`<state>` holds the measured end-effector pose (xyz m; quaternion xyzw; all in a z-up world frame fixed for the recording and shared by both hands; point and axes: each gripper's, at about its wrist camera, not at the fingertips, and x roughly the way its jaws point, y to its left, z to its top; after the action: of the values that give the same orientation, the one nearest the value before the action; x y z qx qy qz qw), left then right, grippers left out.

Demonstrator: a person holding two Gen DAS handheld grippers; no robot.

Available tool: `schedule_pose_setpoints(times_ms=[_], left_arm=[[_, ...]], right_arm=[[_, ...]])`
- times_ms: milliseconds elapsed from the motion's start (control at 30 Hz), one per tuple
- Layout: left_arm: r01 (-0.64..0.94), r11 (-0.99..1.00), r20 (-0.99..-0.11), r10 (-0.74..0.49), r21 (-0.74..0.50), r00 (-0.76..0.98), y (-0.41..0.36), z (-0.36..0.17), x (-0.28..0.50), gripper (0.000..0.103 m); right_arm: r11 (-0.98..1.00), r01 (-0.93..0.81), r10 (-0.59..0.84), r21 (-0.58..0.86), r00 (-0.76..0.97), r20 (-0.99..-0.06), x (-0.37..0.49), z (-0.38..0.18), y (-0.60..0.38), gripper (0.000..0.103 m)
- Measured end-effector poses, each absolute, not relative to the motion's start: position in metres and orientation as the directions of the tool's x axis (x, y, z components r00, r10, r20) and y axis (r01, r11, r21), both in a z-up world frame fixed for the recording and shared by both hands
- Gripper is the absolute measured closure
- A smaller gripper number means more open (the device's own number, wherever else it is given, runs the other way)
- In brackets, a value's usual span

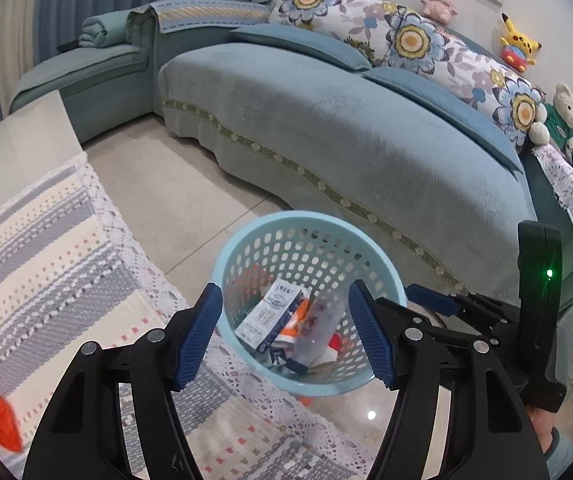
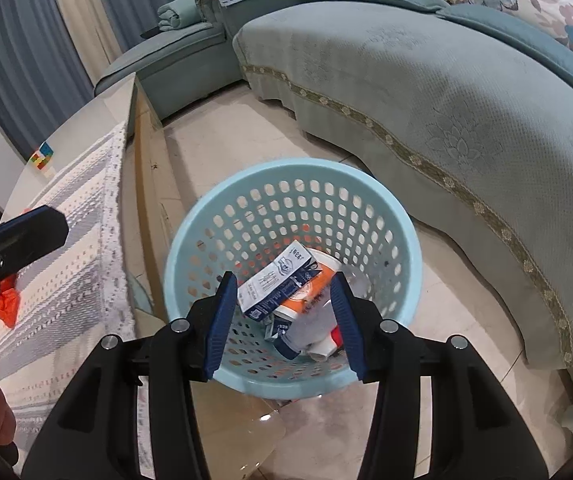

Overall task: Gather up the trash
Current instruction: 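Carry the bottle and milk box over the basket and open both tools, then grasp the red plastic bags with the right tool while the left tool grasps the pink packet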

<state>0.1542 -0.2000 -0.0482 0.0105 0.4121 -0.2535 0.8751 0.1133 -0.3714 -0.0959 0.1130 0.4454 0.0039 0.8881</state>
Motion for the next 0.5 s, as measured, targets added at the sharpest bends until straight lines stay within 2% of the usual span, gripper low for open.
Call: schedule_pose_setpoints(times_ms=[133, 200, 233, 500], left_arm=[[0.446, 0.873, -0.7, -0.445, -0.2, 0.558, -0.188, -0.03, 0.15, 0.039], [0.436, 0.877, -0.678, -0.446, -0.201, 0.584, -0.175, -0.016, 0.146, 0.035], [0.431, 0.879, -0.669, -0.447, -0.205, 0.594, -0.168, -0.012, 0.145, 0.032], [0.326, 0.919, -0.591, -0.392, -0.22, 0.705, -0.079, 0.026, 0.133, 0.028]], right_arm=[[0.978, 0.054, 0.123, 0.2, 0.623, -0.772, 0.111, -0.08, -0.356, 0.057], [0.982, 0.034, 0.121, 0.185, 0.642, -0.757, 0.108, -0.068, -0.344, 0.047], [0.984, 0.023, 0.12, 0.178, 0.654, -0.747, 0.107, -0.062, -0.338, 0.045], [0.979, -0.108, 0.199, 0.174, 0.702, -0.683, 0.107, -0.02, -0.27, 0.044]])
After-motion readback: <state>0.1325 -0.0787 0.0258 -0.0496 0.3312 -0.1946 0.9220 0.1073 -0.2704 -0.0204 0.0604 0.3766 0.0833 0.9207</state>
